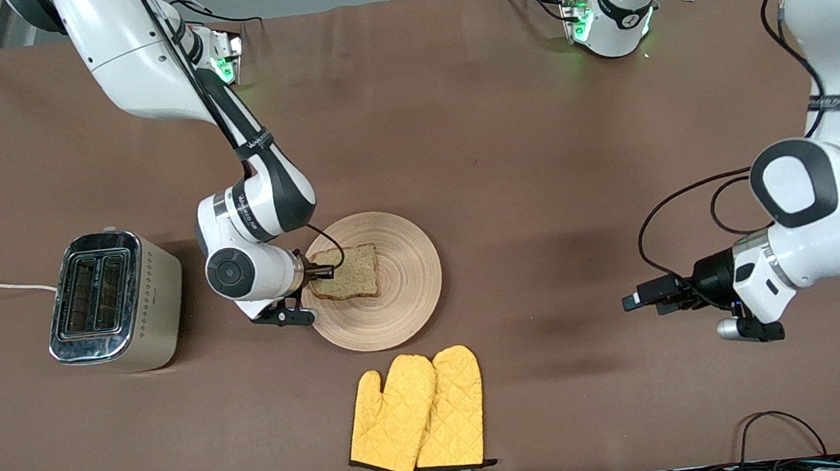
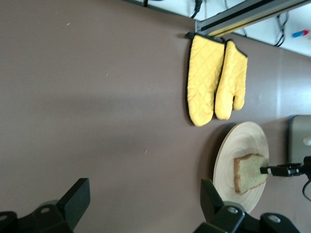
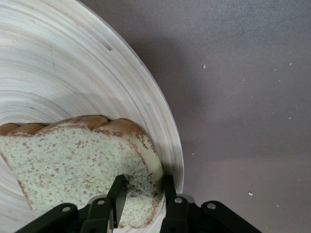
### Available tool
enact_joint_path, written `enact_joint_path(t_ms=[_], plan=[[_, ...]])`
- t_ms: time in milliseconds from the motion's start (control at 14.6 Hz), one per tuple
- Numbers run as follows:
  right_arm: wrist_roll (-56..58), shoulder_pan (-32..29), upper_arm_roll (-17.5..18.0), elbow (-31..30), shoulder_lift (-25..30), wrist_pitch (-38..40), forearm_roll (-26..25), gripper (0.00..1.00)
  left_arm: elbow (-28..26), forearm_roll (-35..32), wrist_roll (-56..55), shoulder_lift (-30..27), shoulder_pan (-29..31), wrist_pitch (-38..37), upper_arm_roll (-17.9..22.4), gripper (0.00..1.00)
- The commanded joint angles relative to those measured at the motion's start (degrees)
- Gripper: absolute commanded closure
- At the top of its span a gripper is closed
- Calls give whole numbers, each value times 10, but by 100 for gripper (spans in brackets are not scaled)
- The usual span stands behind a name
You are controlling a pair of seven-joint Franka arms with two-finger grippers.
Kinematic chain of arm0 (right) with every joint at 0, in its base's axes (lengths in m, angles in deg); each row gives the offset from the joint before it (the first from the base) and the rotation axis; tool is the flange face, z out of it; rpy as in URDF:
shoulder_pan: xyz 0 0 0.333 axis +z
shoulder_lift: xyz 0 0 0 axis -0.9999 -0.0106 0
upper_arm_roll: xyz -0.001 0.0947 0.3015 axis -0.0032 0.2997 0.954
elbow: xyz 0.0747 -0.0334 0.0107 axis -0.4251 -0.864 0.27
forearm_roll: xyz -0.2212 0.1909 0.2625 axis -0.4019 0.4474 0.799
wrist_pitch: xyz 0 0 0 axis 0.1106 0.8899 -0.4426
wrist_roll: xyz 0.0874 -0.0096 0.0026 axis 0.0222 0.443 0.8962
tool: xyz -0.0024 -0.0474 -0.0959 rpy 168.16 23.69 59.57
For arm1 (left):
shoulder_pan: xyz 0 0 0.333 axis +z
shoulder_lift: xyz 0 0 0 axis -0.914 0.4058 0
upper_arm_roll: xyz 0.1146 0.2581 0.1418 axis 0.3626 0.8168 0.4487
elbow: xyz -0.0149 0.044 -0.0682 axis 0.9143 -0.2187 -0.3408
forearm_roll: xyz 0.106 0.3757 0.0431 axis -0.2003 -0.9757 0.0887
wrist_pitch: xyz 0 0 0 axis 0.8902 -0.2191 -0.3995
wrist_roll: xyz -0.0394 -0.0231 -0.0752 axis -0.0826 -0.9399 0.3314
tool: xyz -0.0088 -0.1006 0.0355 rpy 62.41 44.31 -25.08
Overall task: Move plate and put bread in toaster
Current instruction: 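Lift the bread off the plate with the right gripper toward the toaster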
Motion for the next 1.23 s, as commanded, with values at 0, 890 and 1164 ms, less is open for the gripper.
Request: enact_joint_path(t_ms=[0,890,1164], plan=[[-6,5,-1,-7,1,-8,-6,78,-16,-60,-65,-54,3,-51,3,0],[-24,10,-28,89,31,162,-120,100,-15,-214,-81,-243,19,-234,45,0],[-24,6,-53,116,76,253,-176,100,-16,-224,-75,-294,-97,-298,191,0]])
